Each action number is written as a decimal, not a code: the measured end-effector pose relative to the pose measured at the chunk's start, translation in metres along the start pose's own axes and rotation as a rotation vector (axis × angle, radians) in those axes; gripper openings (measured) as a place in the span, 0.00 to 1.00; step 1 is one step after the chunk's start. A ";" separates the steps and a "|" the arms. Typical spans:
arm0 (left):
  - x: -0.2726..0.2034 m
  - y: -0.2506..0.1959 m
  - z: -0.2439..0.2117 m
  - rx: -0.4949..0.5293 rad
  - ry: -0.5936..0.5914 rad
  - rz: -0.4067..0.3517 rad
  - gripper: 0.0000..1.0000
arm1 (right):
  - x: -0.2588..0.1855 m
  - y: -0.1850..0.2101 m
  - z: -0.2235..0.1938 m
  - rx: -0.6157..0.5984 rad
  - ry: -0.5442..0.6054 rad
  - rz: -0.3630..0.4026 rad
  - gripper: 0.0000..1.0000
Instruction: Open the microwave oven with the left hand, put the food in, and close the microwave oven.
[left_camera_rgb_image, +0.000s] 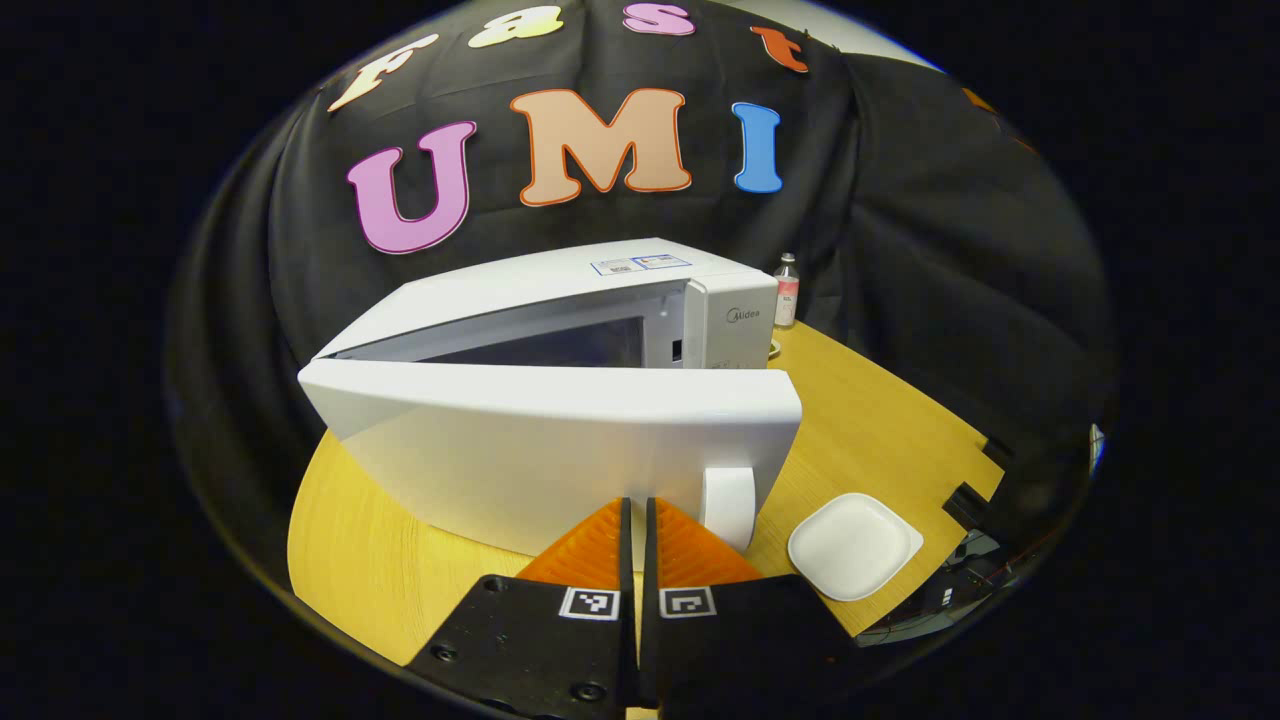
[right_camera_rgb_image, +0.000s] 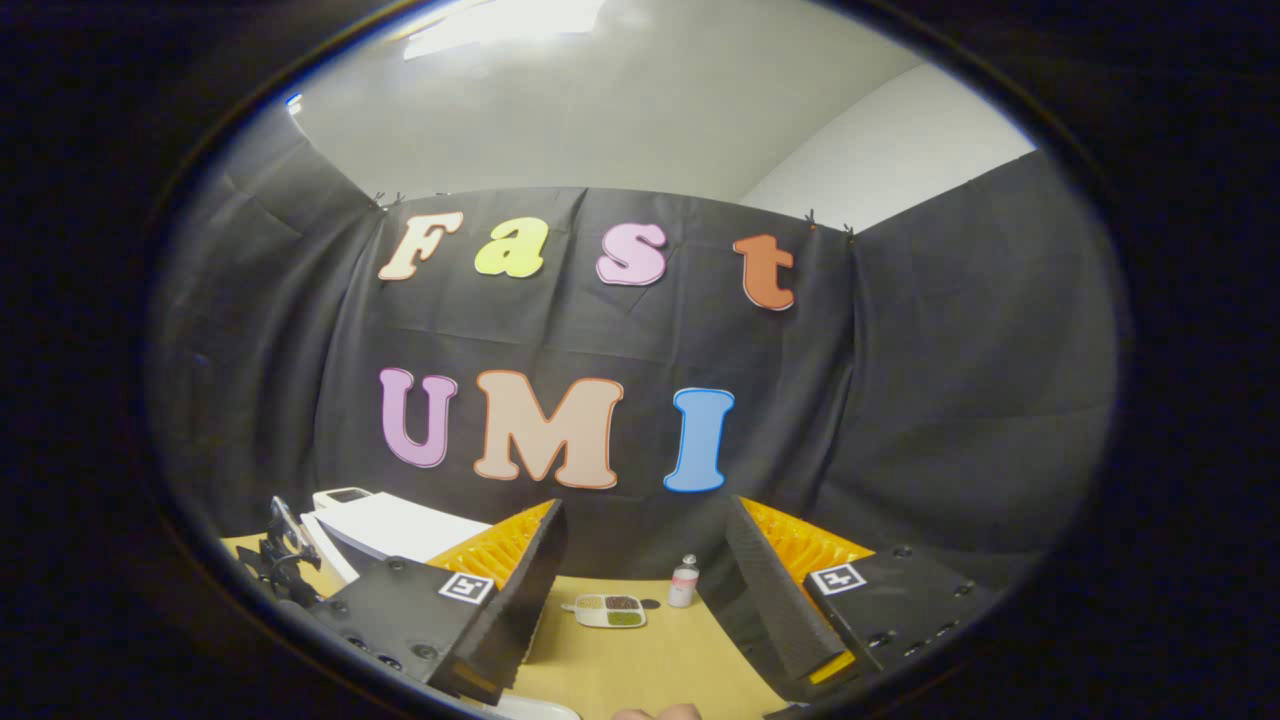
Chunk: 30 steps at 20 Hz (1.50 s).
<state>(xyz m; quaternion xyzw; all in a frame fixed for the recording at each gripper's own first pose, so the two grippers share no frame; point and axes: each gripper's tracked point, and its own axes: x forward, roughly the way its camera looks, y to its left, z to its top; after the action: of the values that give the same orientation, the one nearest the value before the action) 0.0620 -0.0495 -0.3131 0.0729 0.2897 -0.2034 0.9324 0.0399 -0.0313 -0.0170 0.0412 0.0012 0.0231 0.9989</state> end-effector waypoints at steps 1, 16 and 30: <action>0.003 0.000 0.003 0.002 0.000 0.001 0.01 | 0.001 0.000 0.000 -0.001 -0.001 0.003 0.89; 0.064 0.000 0.048 0.018 -0.053 -0.010 0.00 | 0.023 0.001 0.005 0.007 -0.014 0.025 0.89; 0.092 -0.006 0.076 -0.062 -0.088 -0.050 0.00 | 0.036 0.003 0.001 0.012 0.001 0.009 0.89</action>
<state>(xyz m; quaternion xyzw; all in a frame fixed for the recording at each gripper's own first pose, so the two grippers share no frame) 0.1673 -0.1049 -0.3037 0.0276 0.2564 -0.2205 0.9407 0.0762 -0.0268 -0.0157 0.0472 0.0016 0.0276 0.9985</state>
